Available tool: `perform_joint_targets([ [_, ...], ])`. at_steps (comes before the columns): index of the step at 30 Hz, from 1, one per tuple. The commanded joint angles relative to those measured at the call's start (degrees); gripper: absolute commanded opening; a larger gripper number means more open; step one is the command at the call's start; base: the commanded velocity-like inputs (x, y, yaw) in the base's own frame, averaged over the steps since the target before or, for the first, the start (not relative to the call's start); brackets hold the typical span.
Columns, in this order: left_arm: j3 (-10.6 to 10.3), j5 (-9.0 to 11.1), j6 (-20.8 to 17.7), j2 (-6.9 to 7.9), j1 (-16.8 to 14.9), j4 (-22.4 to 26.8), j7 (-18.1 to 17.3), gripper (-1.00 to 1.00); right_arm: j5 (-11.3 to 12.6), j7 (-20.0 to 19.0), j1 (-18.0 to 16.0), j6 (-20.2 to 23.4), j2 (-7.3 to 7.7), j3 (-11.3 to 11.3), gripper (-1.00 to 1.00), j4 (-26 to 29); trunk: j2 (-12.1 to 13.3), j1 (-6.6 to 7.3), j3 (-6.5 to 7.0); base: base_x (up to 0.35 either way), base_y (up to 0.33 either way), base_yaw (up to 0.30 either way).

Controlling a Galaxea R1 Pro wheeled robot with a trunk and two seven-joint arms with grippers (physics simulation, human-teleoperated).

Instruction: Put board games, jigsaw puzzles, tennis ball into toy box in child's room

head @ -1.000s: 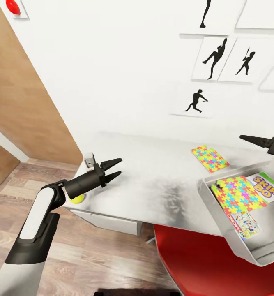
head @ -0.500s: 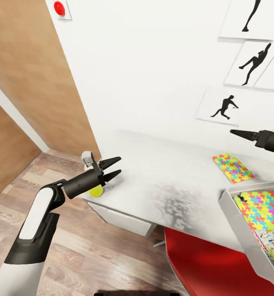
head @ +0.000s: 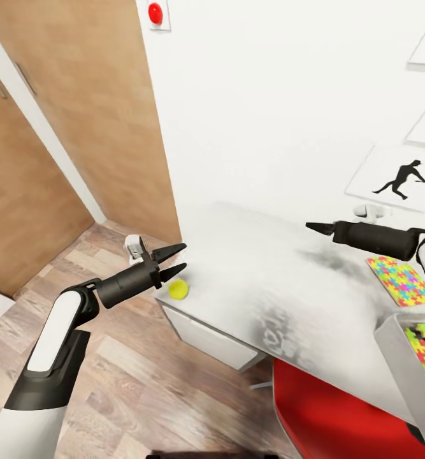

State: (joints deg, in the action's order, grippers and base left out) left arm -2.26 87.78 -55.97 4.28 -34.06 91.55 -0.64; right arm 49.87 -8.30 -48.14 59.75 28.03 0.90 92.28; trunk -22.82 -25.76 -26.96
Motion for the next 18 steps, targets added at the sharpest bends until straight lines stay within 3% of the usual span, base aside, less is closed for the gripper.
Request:
perform_joint_targets([
  [1, -0.04, -0.03, -0.1, 0.04, -0.05, -0.02, -0.07, 1.0, -0.57, 1.63, -0.07, 0.25, -1.08, -0.88, 1.0, 0.02, -0.1, -0.03, -0.08, 0.0, 0.0, 0.293],
  [9, 0.0, -0.05, -0.1, 0.1, -0.04, -0.05, -0.07, 1.0, -0.62, 9.31, -0.13, 0.25, -6.2, -3.79, 1.0, -0.06, -0.1, -0.03, -0.04, 0.0, 0.0, 0.291],
  [18, -0.03, -0.07, -0.03, 0.03, -0.04, -0.18, 0.19, 1.0, -0.76, 11.55, -0.11, 0.25, -7.63, -4.47, 1.0, -0.12, -0.1, -0.03, 0.3, 0.0, 0.0, 0.244],
])
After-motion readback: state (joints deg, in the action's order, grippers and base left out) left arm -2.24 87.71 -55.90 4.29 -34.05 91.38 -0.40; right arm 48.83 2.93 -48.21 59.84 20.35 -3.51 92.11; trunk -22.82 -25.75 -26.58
